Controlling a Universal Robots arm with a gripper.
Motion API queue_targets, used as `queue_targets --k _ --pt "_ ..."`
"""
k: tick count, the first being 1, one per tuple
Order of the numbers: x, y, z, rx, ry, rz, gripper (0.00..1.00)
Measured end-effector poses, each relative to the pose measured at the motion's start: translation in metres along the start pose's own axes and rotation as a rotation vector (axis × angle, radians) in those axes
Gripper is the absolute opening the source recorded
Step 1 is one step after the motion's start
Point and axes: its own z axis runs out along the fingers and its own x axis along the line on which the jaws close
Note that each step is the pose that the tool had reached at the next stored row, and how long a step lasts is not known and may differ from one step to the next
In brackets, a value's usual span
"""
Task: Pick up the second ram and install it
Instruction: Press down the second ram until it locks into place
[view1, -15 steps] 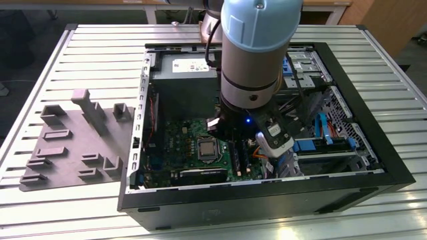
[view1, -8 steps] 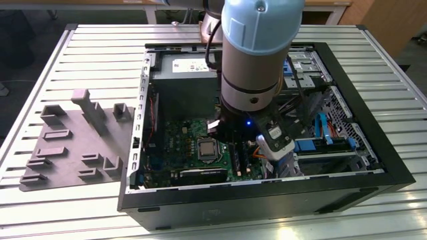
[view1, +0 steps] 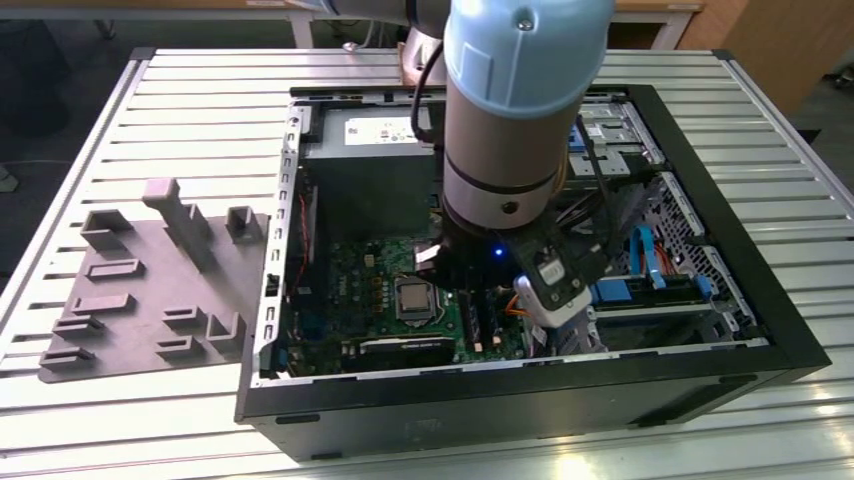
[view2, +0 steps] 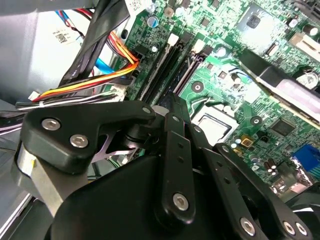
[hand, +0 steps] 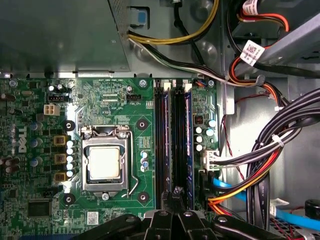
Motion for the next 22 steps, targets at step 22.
queue_targets --k 22 --pt "0.0002 -0.0072 0.0059 0.0 0.0 0.0 0.11"
